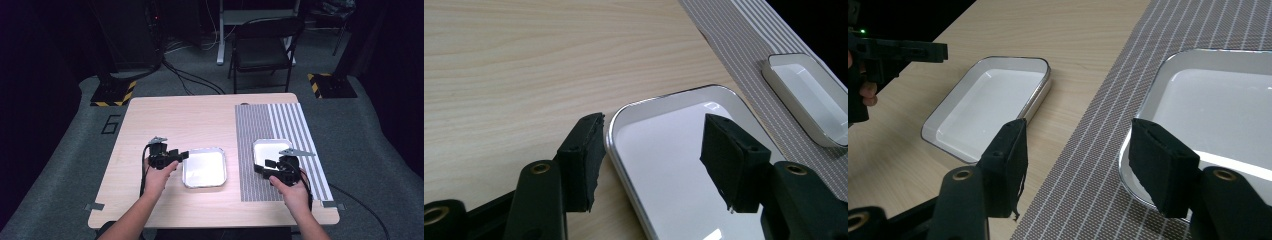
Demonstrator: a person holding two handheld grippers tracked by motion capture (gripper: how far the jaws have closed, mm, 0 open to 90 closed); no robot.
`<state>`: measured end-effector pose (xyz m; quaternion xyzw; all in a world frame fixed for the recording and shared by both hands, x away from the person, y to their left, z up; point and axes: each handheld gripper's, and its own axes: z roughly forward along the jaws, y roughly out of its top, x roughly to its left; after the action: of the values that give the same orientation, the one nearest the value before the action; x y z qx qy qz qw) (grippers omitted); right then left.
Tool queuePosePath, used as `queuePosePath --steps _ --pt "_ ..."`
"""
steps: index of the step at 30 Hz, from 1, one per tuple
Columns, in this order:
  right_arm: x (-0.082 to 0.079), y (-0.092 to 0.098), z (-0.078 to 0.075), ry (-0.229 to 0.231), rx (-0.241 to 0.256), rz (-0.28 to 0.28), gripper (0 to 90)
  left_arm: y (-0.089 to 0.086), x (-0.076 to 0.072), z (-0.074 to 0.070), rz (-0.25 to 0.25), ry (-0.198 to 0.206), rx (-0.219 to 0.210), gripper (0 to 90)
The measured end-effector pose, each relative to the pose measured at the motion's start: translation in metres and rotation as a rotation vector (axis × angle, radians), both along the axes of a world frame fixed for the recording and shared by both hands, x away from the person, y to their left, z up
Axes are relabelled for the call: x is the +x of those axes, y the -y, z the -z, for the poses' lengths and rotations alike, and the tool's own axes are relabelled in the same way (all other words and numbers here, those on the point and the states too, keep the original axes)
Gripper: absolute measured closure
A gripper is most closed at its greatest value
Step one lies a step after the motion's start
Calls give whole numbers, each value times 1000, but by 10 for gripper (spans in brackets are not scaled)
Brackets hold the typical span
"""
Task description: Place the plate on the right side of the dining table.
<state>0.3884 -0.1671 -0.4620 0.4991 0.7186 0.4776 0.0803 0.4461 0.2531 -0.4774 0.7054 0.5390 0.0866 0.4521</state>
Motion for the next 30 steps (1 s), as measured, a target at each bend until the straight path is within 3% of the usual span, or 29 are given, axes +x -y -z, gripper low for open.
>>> queuePosePath --steps 8,19,26,30 --pt "0 -15 -1 4 -17 -55 389 -22 -9 -1 -27 10 25 414" --pt "2 -33 5 16 -72 -151 368 -44 -21 11 -44 0 71 406" --pt "3 -43 10 38 -107 -214 360 -53 -27 18 -65 -6 72 406" --pt "3 -48 15 44 -118 -240 359 -57 -29 23 -55 5 113 404"
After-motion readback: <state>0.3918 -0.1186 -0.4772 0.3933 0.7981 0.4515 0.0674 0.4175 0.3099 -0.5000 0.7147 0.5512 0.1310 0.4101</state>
